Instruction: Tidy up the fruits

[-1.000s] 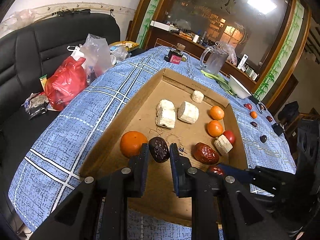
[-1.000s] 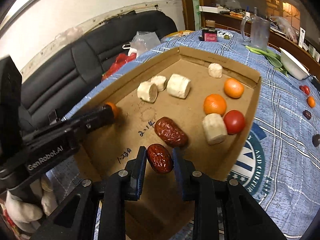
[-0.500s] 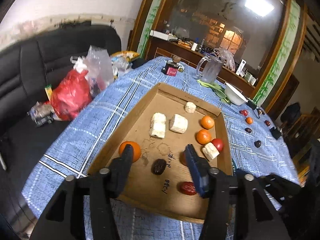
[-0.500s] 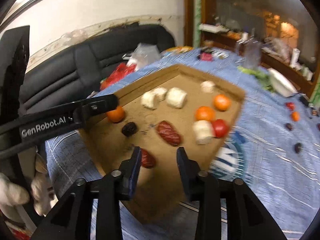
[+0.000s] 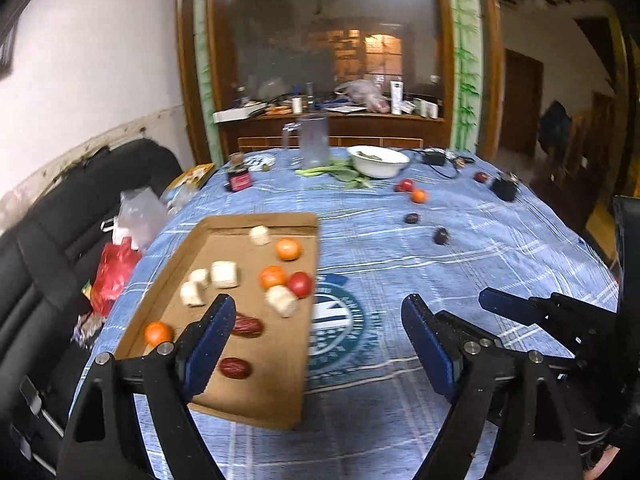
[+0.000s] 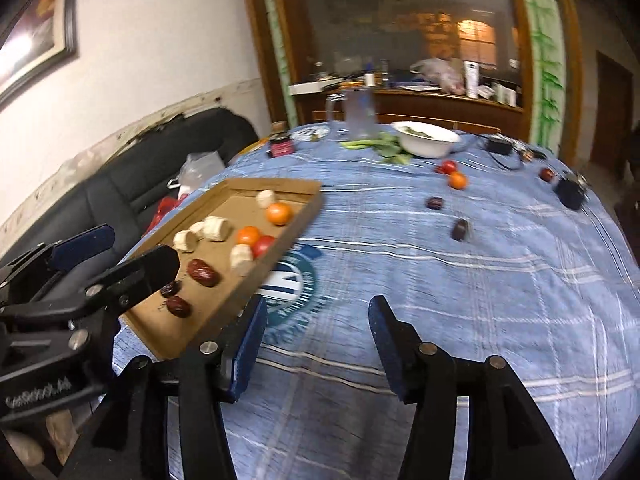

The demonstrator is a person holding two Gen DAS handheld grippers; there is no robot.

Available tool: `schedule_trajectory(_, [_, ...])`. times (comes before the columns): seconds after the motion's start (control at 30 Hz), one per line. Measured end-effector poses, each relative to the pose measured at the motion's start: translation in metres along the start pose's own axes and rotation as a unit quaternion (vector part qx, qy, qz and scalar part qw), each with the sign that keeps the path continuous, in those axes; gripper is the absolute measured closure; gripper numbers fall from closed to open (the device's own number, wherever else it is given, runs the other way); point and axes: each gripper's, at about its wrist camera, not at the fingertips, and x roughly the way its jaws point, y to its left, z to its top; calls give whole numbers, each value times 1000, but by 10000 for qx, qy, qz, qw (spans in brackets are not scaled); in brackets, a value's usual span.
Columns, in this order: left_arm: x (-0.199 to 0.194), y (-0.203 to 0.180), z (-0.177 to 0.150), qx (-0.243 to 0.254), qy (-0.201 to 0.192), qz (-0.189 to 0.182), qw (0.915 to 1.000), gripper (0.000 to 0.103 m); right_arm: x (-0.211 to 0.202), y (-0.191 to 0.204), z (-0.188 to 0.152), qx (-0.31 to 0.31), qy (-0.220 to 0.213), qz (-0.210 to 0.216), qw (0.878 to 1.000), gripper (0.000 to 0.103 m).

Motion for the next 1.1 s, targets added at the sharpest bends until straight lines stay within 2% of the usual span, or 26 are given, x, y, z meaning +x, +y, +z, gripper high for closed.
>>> schedule_trajectory(0.27, [1, -36, 0, 346, 125, 244, 9990, 19, -16, -45, -17, 445, -14, -81, 9990, 45])
schedule_trajectory(0.47, [3, -48, -3, 534, 186, 323, 9979, 19, -18, -60, -19, 665, -25, -130, 9977, 45])
schedule_trajectory(0.73, [10, -50, -8, 674, 280, 398, 9965, 19, -12, -60, -22, 665, 78, -135, 9977, 45])
schedule_trajectory(1.1, [24, -43, -15, 605, 536, 317, 9962, 19, 3, -56, -25, 607, 258, -155, 9977, 45])
